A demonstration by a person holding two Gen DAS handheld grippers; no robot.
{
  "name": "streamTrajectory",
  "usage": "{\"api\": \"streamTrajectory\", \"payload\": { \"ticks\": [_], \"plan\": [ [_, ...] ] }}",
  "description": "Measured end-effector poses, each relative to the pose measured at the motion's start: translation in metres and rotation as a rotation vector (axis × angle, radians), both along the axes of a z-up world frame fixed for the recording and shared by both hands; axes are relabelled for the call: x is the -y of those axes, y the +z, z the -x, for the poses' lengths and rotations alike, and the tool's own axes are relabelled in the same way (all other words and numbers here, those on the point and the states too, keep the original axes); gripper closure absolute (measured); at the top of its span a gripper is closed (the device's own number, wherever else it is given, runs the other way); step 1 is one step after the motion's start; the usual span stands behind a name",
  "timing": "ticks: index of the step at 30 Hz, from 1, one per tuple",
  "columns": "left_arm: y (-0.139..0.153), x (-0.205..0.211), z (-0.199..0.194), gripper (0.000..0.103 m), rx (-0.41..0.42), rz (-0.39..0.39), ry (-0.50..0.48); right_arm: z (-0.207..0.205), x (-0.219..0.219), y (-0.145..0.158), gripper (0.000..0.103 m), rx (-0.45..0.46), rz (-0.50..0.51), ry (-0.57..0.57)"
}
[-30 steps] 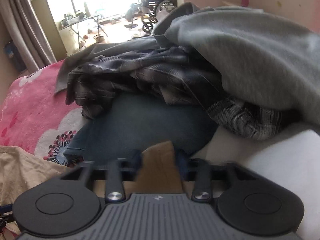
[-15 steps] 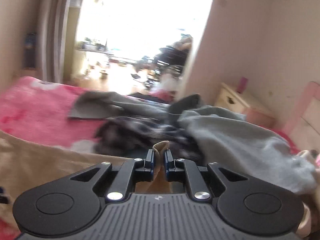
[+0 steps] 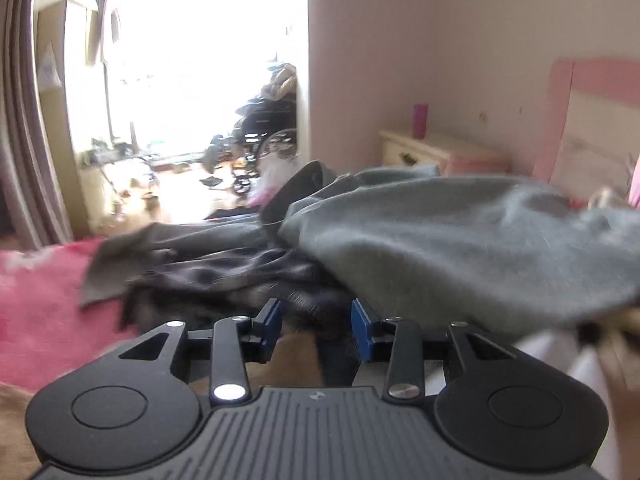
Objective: Fold clothes
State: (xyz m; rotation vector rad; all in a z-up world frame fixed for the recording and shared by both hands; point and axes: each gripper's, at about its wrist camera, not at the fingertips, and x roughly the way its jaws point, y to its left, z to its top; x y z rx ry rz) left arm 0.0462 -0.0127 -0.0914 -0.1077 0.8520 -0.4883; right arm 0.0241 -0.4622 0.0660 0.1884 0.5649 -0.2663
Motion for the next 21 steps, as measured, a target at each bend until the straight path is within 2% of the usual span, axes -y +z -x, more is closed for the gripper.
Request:
{"api": "streamTrajectory", "payload": {
  "ticks": [2, 3, 6, 9, 14, 16, 19, 21],
  "plan": [
    [0.0, 0.0, -0.002, 0.058, 0.002, 0.005, 0.003, 0.02, -0.001, 0.004, 0.062, -0.024, -0.092, 0.032],
    [0.0, 0.0, -0.003, 0.058, 0.002, 0.007, 0.006, 0.029, -0.003, -0.004, 0.062, -0.072, -0.167, 0.052],
    [-0.001, -0.001, -0.006, 0.058, 0.003, 0.015, 0.013, 0.053, -0.013, -0.046, 0.062, -0.193, -0.336, 0.047],
    [-0.001, 0.0, -0.008, 0.058, 0.003, 0.013, 0.014, 0.065, -0.014, -0.094, 0.062, -0.254, -0.414, -0.025],
    [0.0, -0.001, -0.01, 0.058, -0.01, 0.012, 0.014, 0.063, -0.003, -0.139, 0.061, -0.157, -0.49, -0.126],
    [0.001, -0.002, -0.011, 0.058, -0.014, 0.015, 0.015, 0.058, 0.001, -0.143, 0.061, -0.094, -0.499, -0.148],
    [0.0, -0.003, -0.012, 0.058, -0.016, 0.023, 0.024, 0.05, 0.006, -0.15, 0.061, -0.051, -0.505, -0.181],
    [0.0, -0.003, -0.013, 0.058, -0.012, 0.026, 0.031, 0.048, 0.009, -0.152, 0.067, -0.032, -0.52, -0.198]
  ]
}}
